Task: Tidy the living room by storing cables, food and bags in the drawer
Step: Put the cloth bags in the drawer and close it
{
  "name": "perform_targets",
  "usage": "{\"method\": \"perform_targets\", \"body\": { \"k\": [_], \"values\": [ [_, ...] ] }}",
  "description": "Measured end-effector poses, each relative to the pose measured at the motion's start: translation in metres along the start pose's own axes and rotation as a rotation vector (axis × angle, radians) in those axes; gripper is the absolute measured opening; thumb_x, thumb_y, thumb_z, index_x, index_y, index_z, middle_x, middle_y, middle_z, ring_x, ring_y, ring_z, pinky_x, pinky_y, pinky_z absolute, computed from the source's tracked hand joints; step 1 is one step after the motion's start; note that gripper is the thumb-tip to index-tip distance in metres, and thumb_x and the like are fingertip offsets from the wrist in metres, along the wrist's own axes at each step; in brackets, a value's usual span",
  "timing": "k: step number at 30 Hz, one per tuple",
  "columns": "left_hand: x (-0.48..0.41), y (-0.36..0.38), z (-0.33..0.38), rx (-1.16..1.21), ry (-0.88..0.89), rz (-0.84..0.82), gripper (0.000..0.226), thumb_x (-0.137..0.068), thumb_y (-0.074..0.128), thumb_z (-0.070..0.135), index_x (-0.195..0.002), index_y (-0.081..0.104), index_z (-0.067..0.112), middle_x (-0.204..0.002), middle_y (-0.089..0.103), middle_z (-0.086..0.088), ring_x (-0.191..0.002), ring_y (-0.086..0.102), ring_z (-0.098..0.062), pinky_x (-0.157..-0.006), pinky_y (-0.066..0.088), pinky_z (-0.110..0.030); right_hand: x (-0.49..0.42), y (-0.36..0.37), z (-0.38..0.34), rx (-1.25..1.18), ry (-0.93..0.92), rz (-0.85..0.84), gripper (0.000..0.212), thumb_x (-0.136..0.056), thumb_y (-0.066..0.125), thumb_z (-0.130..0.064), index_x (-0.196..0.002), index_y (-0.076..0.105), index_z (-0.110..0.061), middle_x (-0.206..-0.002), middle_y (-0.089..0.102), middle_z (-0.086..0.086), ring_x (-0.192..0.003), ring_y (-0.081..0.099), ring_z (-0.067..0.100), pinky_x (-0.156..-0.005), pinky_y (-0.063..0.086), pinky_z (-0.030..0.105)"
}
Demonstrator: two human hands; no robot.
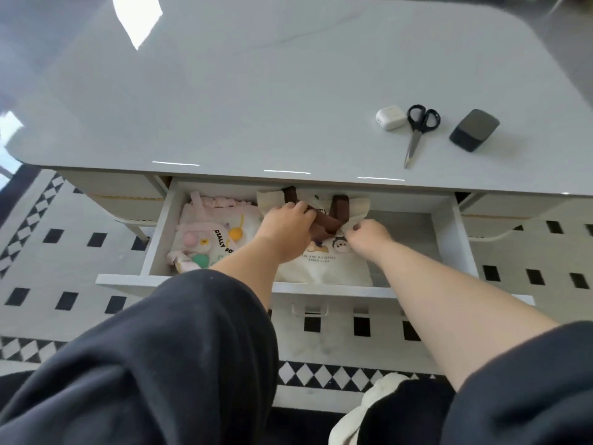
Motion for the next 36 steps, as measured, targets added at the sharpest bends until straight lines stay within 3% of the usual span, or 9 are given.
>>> {"method": "perform_targets", "body": {
  "k": [7, 11, 13, 16, 19, 23, 28, 32, 36],
  "values": [
    [-0.024, -0.055, 0.042, -0.027, 0.073, 0.154, 0.026, -0.094, 0.039, 0.012, -0.113, 0.056, 0.011, -0.116, 0.051, -0.004, -0.106, 0.047, -0.021, -0.069, 0.033, -0.028, 0.023, -0.095, -0.019, 0.164, -0.145, 0.524, 0.02, -0.091, 0.039, -0.019, -0.084, 0.051, -0.005, -0.078, 0.053, 0.008, -0.074, 0.051, 0.027, -0.058, 0.034, 0.031],
    [-0.046, -0.07, 0.05, 0.095, 0.062, 0.235, 0.045, -0.089, 0.039, 0.005, -0.133, 0.048, 0.012, -0.143, 0.04, -0.005, -0.133, 0.03, -0.021, -0.103, 0.029, -0.03, 0.021, -0.133, -0.024, 0.186, -0.198, 0.694, 0.014, -0.092, 0.041, -0.012, -0.099, 0.05, -0.005, -0.102, 0.053, 0.011, -0.091, 0.049, 0.029, -0.067, 0.033, 0.032],
    [-0.059, -0.066, 0.044, 0.176, -0.012, 0.173, 0.053, -0.091, 0.04, 0.005, -0.142, 0.035, 0.012, -0.152, 0.03, -0.005, -0.141, 0.019, -0.022, -0.113, 0.018, -0.032, 0.005, -0.141, -0.022, 0.208, -0.178, 0.65, 0.027, -0.091, 0.043, -0.009, -0.118, 0.046, -0.004, -0.123, 0.045, 0.012, -0.113, 0.043, 0.028, -0.075, 0.037, 0.035],
    [-0.074, -0.06, 0.039, 0.251, -0.09, 0.17, 0.04, -0.091, 0.04, 0.007, -0.13, 0.047, 0.01, -0.134, 0.048, -0.004, -0.131, 0.034, -0.022, -0.1, 0.035, -0.033, -0.022, -0.136, -0.017, 0.233, -0.15, 0.439, 0.046, -0.09, 0.039, -0.007, -0.136, 0.035, -0.008, -0.141, 0.033, 0.008, -0.127, 0.031, 0.027, -0.095, 0.037, 0.039],
    [-0.082, -0.065, 0.033, 0.189, -0.113, 0.229, 0.03, -0.091, 0.039, 0.012, -0.112, 0.06, 0.012, -0.114, 0.059, -0.001, -0.114, 0.048, -0.021, -0.074, 0.04, -0.031, -0.031, -0.132, -0.016, 0.258, -0.192, 0.404, 0.04, -0.087, 0.035, -0.006, -0.125, 0.049, -0.007, -0.132, 0.046, 0.007, -0.123, 0.035, 0.026, -0.092, 0.036, 0.037],
    [-0.085, -0.068, 0.024, 0.148, -0.15, 0.224, 0.031, -0.089, 0.041, 0.013, -0.11, 0.062, 0.015, -0.103, 0.064, -0.004, -0.098, 0.056, -0.024, -0.065, 0.036, -0.03, -0.025, -0.143, -0.024, 0.216, -0.288, 0.557, 0.032, -0.085, 0.038, 0.0, -0.108, 0.06, 0.002, -0.114, 0.055, 0.015, -0.109, 0.045, 0.03, -0.085, 0.041, 0.035],
    [-0.084, -0.072, 0.031, 0.071, -0.14, 0.169, 0.025, -0.086, 0.042, 0.013, -0.105, 0.059, 0.011, -0.094, 0.063, -0.006, -0.075, 0.047, -0.024, -0.06, 0.032, -0.03, -0.038, -0.142, -0.027, 0.475, -0.291, 0.403, 0.046, -0.084, 0.043, 0.006, -0.128, 0.046, -0.006, -0.15, 0.028, 0.008, -0.13, 0.031, 0.029, -0.097, 0.037, 0.039],
    [-0.085, -0.073, 0.029, 0.1, -0.123, 0.132, 0.03, -0.086, 0.043, 0.016, -0.111, 0.059, 0.013, -0.099, 0.063, -0.006, -0.08, 0.048, -0.025, -0.063, 0.034, -0.029, -0.038, -0.14, -0.031, 0.56, -0.361, 0.406, 0.029, -0.079, 0.042, 0.011, -0.098, 0.058, -0.005, -0.118, 0.05, 0.013, -0.113, 0.044, 0.033, -0.08, 0.038, 0.035],
    [-0.085, -0.069, 0.03, 0.035, -0.031, 0.093, 0.034, -0.085, 0.042, 0.016, -0.116, 0.056, 0.013, -0.11, 0.06, -0.005, -0.096, 0.057, -0.027, -0.068, 0.04, -0.031, -0.028, -0.139, -0.04, 0.691, -0.526, 0.462, 0.034, -0.077, 0.049, 0.006, -0.109, 0.057, -0.004, -0.108, 0.055, 0.012, -0.104, 0.048, 0.031, -0.08, 0.041, 0.037]
  ]
}}
Point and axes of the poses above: each hand's wrist, its own x-axis away from the middle knuckle, its own y-axis out of the palm, z = x × y, the point moved 7 cm from there along -x, towards the middle knuckle
